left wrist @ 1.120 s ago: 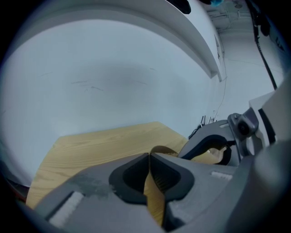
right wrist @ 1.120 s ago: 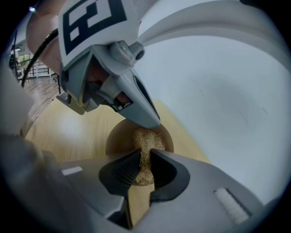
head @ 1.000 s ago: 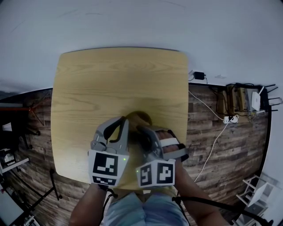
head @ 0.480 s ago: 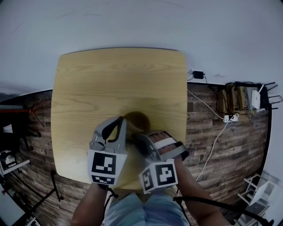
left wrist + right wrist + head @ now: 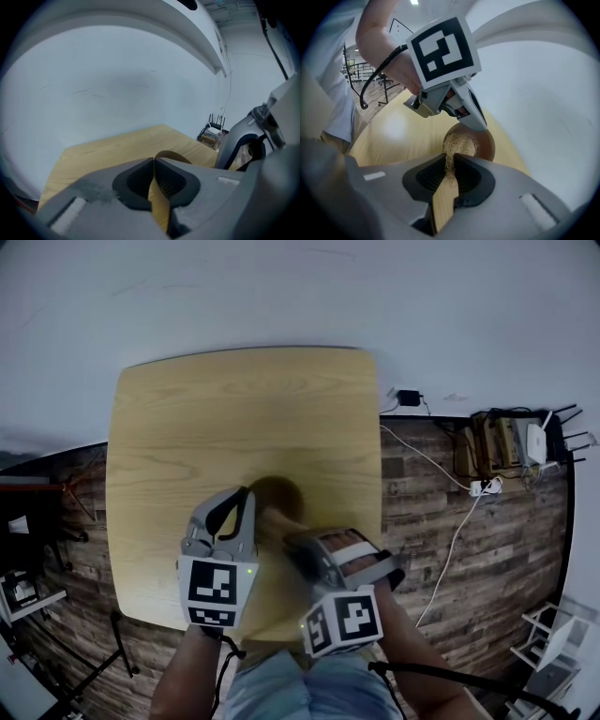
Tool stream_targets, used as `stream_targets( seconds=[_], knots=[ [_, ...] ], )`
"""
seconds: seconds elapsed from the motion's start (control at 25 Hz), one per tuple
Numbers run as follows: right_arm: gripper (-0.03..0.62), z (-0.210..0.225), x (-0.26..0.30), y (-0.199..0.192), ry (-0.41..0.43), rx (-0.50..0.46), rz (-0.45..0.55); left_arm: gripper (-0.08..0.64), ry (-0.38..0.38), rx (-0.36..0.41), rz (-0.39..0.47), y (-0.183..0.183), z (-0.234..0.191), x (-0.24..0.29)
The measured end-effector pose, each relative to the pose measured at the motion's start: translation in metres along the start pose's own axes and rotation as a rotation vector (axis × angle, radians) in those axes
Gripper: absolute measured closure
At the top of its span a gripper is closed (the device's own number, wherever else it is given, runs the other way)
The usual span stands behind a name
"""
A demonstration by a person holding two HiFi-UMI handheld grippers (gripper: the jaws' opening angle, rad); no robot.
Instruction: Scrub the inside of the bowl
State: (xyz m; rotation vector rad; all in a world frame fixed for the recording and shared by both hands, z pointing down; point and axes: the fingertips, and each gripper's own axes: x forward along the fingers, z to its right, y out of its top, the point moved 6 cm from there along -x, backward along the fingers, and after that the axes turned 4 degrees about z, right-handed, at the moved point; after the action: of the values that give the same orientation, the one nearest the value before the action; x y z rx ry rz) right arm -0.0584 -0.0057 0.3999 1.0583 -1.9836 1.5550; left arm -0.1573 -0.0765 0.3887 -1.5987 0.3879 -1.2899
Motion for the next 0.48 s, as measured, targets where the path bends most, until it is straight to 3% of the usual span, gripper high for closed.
stream_targets(
  seconds=[0.28,0.48],
  knots=[
    [0.537,0.008,-0.029,-0.016,-0.085,0.057,-0.022,0.528,0.014,0.051,-0.004,0.009,0.003,-0.002],
    [0.537,0.017,-0.028,-0.016,-0.107,0.043,-0.006,0.528,0.013,0.087,-0.007,0.014,0.007,-0.003]
  ],
)
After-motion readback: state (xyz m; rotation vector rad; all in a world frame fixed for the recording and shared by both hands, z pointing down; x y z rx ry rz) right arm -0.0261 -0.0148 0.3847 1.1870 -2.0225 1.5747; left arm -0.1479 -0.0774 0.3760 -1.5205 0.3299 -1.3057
